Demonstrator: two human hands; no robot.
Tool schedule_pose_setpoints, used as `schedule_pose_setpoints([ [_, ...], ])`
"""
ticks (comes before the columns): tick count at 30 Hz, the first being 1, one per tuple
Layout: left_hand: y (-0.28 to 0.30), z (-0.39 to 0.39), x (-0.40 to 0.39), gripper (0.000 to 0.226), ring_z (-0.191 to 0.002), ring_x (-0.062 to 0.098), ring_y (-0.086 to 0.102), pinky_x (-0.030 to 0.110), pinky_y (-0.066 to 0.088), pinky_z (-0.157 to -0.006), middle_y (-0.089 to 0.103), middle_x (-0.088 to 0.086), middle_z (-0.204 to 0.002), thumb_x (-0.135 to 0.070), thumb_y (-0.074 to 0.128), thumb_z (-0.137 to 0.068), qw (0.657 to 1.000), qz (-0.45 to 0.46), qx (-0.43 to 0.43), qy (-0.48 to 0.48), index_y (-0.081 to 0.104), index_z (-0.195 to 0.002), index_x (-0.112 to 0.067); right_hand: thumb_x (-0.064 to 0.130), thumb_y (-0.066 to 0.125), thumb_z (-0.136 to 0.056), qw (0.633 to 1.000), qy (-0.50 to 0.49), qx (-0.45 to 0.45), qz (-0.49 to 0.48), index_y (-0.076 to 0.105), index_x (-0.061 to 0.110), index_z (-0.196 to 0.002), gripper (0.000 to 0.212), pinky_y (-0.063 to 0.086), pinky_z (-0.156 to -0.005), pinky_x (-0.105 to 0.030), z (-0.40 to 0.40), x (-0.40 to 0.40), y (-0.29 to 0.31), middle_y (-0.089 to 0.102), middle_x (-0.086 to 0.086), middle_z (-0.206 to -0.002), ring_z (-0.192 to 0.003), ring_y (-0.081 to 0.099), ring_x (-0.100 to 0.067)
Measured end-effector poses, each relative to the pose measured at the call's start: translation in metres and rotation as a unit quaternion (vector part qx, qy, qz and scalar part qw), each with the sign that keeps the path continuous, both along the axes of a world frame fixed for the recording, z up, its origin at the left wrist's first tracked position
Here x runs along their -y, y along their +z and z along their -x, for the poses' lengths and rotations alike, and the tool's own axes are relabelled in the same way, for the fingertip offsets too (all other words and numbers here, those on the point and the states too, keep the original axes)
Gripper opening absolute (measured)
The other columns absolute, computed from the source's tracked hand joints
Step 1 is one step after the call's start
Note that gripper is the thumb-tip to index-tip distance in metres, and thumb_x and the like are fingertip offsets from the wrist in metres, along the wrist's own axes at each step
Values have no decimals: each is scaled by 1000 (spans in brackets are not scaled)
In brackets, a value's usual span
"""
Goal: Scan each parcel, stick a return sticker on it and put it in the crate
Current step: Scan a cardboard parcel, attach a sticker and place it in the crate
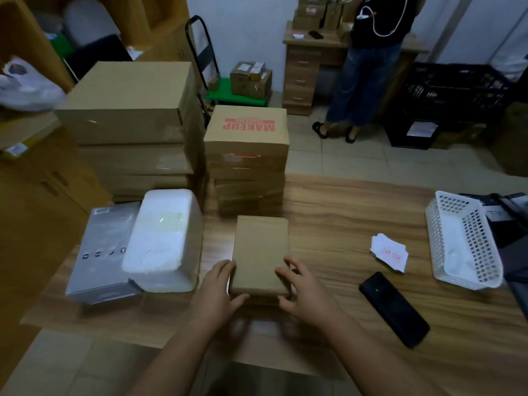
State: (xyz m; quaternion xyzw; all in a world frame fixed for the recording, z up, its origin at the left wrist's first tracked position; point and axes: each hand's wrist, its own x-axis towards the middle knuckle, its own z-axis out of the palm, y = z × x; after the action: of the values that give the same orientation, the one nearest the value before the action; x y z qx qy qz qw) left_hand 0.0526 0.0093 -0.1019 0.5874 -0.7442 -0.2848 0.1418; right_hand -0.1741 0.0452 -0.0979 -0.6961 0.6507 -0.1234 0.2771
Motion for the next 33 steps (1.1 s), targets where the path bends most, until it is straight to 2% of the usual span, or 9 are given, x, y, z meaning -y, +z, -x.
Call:
schedule_pose_setpoints([
  [4,-6,30,-6,80,-102,6,54,4,36,-77,48,-9,-122,-16,83,-73,994,-59,-89,30,43,-142,-20,31,71,-85,995,-63,63,-37,35,19,-150,75,24,-102,0,31,-14,3,17,12,-155,-132,35,0],
  [7,0,47,-6,78,-98,-1,51,1,37,-82,50,-8,-126,-16,83,-72,994,-22,-104,23,46,-140,-23,18,73,-83,985,-112,124,-49,38,17,-148,73,22,-79,13,46,-21,-4,22,13,-148,-119,33,6],
  [13,15,77,-6,82,-131,12,34,42,33,-112,36,-13,-145,-39,81,-72,997,37,-38,-49,42,-143,-33,13,72,-80,973,-161,145,-79,46,16,-142,68,39,-93,-7,79,-35,-16,34,8,-137,-125,45,-7],
  [17,0,88,-8,102,-137,17,34,39,32,-113,35,-8,-149,-46,85,-64,996,-64,-58,11,33,-149,-27,23,67,-88,950,-242,197,-23,55,25,-132,46,47,-99,-32,93,-34,-11,49,7,-127,-118,53,-11],
  [19,-8,94,-12,85,-129,12,47,35,39,-108,51,-12,-136,-40,84,-68,982,-129,-135,22,44,-141,-28,33,65,-90,941,-256,222,-14,54,27,-133,45,49,-97,-35,91,-29,-2,52,10,-125,-111,56,-9],
  [24,-10,109,-17,54,-100,-4,55,30,48,-93,60,-14,-113,-20,80,-77,985,-59,-161,19,59,-126,-30,34,67,-87,943,-233,238,12,45,31,-141,58,51,-98,-33,83,-30,-4,48,11,-127,-113,55,-5],
  [27,-7,103,-14,61,-106,8,53,19,41,-92,55,-7,-116,-26,82,-74,990,4,-143,8,59,-130,-25,21,59,-92,934,-217,282,-35,44,41,-140,54,49,-102,-33,82,-29,-12,50,7,-133,-118,54,-6],
  [30,-1,97,-9,66,-118,19,47,39,41,-99,51,-5,-128,-54,71,-68,995,78,-55,-34,60,-129,-33,15,57,-93,902,-275,326,-63,51,42,-133,49,52,-96,-33,83,-29,-18,62,4,-124,-107,61,-5],
  [33,1,102,-8,78,-133,20,33,41,33,-108,35,-5,-146,-60,74,-71,999,19,10,-30,44,-140,-40,30,54,-97,881,-348,305,-92,53,32,-135,38,51,-95,-35,95,-35,-23,63,5,-118,-103,61,-10],
])
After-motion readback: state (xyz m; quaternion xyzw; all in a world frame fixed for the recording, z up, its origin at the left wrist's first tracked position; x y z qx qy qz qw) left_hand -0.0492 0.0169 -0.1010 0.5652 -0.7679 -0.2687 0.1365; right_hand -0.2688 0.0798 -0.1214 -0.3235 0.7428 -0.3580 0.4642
